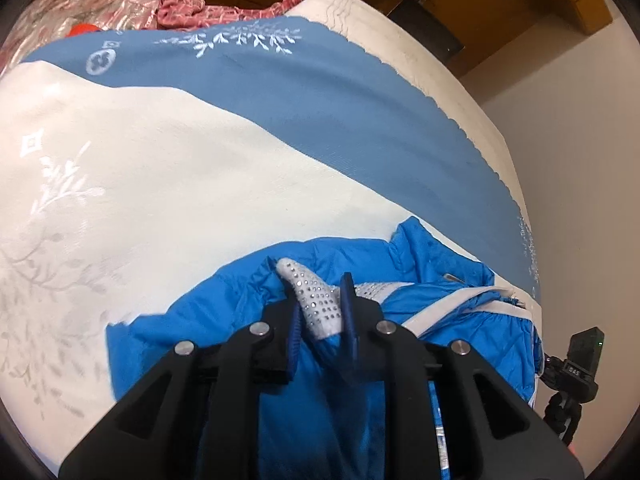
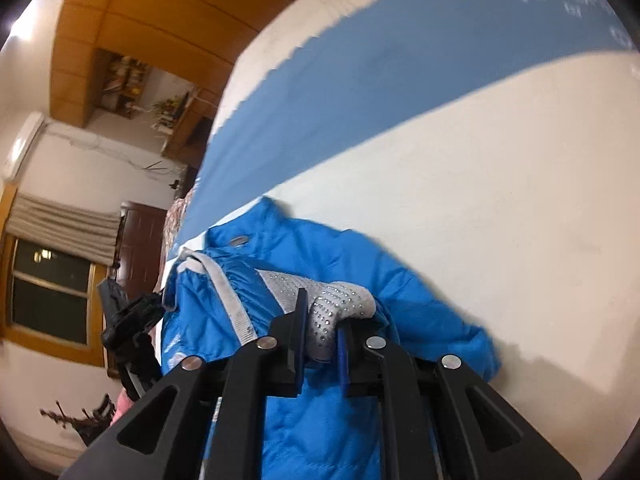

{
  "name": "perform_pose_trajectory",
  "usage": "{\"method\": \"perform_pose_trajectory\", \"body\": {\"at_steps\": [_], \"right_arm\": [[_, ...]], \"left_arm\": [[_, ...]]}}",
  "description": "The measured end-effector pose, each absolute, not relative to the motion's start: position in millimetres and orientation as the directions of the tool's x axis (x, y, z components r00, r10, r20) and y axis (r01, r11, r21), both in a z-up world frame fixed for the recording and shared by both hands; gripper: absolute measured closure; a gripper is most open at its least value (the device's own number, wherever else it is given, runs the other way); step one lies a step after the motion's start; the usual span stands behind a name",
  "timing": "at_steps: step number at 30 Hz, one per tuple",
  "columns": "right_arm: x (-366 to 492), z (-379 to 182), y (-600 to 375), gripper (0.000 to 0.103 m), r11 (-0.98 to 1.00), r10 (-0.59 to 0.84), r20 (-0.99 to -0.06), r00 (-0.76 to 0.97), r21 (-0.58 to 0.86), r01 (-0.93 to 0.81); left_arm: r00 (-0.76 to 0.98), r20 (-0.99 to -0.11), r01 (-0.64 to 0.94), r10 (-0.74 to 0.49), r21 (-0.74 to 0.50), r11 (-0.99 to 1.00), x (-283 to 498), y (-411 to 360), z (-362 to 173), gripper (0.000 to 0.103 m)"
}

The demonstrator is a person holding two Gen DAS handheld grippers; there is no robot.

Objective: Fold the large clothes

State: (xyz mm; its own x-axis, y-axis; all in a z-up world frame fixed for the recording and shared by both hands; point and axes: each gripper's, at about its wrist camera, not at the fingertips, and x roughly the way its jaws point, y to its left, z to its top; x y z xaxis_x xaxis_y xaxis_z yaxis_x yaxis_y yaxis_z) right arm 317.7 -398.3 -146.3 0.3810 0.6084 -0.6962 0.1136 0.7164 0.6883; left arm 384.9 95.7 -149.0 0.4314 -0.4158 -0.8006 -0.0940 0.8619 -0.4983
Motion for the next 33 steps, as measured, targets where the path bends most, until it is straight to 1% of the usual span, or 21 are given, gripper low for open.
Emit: {"method": "perform_pose_trajectory", "body": {"at_steps": [3, 5, 8, 9, 10, 11, 12, 13, 16, 19, 20, 21, 22, 23, 24, 25, 27, 30, 31, 33], "right_arm": [[318.5, -157.5, -402.5, 0.091, 0.692, 0.622, -0.686, 0.378, 0.707, 0.146], [316.0, -155.5, -405.4, 0.091, 0.681, 0.630, -0.680, 0.377, 0.716, 0.153], [306.6, -138.9, -407.1, 0.082, 0.684, 0.638, -0.673, 0.373, 0.718, 0.127], [304.3, -133.7, -406.7, 0.076, 0.682, 0.643, -0.668, 0.373, 0.722, 0.118], [298.7, -124.8, -406.0, 0.066, 0.683, 0.648, -0.661, 0.378, 0.724, 0.095], [293.5, -118.1, -405.4, 0.059, 0.693, 0.646, -0.661, 0.382, 0.718, 0.071], [288.0, -111.5, -404.5, 0.047, 0.708, 0.638, -0.667, 0.385, 0.704, 0.045], [280.1, -104.3, -403.9, 0.040, 0.732, 0.620, -0.680, 0.391, 0.681, 0.023], [262.6, -99.2, -403.5, 0.040, 0.762, 0.597, -0.701, 0.389, 0.647, -0.003], [254.1, -113.2, -395.5, 0.040, 0.813, 0.542, -0.763, 0.353, 0.582, 0.009], [253.3, -119.0, -392.3, 0.040, 0.818, 0.536, -0.772, 0.342, 0.575, 0.015], [252.7, -124.6, -388.3, 0.049, 0.817, 0.538, -0.772, 0.338, 0.576, 0.017], [252.9, -126.9, -386.4, 0.063, 0.820, 0.534, -0.775, 0.338, 0.572, 0.018], [253.1, -127.2, -384.9, 0.071, 0.825, 0.526, -0.779, 0.342, 0.565, 0.019], [254.2, -125.9, -383.7, 0.081, 0.828, 0.520, -0.780, 0.348, 0.560, 0.017], [255.7, -122.3, -383.1, 0.089, 0.830, 0.515, -0.777, 0.361, 0.557, 0.015], [258.6, -112.2, -384.2, 0.095, 0.823, 0.519, -0.759, 0.393, 0.568, 0.009], [269.0, -97.8, -392.4, 0.096, 0.823, 0.494, -0.742, 0.453, 0.567, 0.030], [271.8, -99.4, -394.8, 0.096, 0.820, 0.492, -0.743, 0.455, 0.571, 0.046], [282.2, -116.5, -398.7, 0.096, 0.822, 0.471, -0.773, 0.425, 0.559, 0.105]], "left_arm": [[0.418, -0.807, -0.098, -0.417, -0.496, 0.863, 387.4, 95.8, -152.6, 0.084], [0.408, -0.808, -0.101, -0.425, -0.503, 0.859, 386.4, 95.3, -149.5, 0.083], [0.398, -0.791, -0.101, -0.464, -0.541, 0.835, 383.8, 99.8, -137.8, 0.076], [0.395, -0.785, -0.085, -0.478, -0.549, 0.831, 379.2, 101.5, -131.2, 0.073], [0.401, -0.777, -0.056, -0.486, -0.550, 0.834, 372.1, 102.6, -122.7, 0.068], [0.408, -0.775, -0.034, -0.483, -0.541, 0.840, 366.7, 103.2, -117.2, 0.063], [0.420, -0.775, -0.010, -0.472, -0.524, 0.852, 357.9, 104.1, -110.3, 0.047], [0.435, -0.783, 0.011, -0.445, -0.489, 0.872, 345.0, 105.8, -103.3, 0.043], [0.447, -0.829, 0.043, -0.336, -0.355, 0.934, 317.8, 104.7, -101.8, 0.043], [0.431, -0.863, 0.065, -0.262, -0.260, 0.963, 297.7, 95.8, -115.6, 0.044], [0.429, -0.868, 0.065, -0.252, -0.248, 0.967, 295.0, 93.6, -119.2, 0.046], [0.426, -0.871, 0.064, -0.246, -0.242, 0.968, 291.3, 90.1, -124.2, 0.055], [0.428, -0.872, 0.059, -0.236, -0.234, 0.971, 288.6, 86.5, -127.0, 0.067], [0.433, -0.871, 0.055, -0.233, -0.233, 0.971, 287.7, 86.4, -128.4, 0.072], [0.439, -0.867, 0.053, -0.236, -0.238, 0.970, 286.9, 84.5, -127.1, 0.081], [0.449, -0.861, 0.049, -0.238, -0.243, 0.969, 286.6, 84.5, -123.7, 0.086], [0.473, -0.850, 0.034, -0.232, -0.246, 0.969, 290.8, 85.6, -116.1, 0.089], [0.511, -0.830, -0.003, -0.221, -0.259, 0.966, 299.9, 89.5, -105.3, 0.091], [0.515, -0.829, -0.010, -0.216, -0.258, 0.966, 303.7, 89.1, -105.5, 0.091], [0.504, -0.847, -0.026, -0.169, -0.211, 0.977, 315.9, 87.1, -115.6, 0.090]]}}
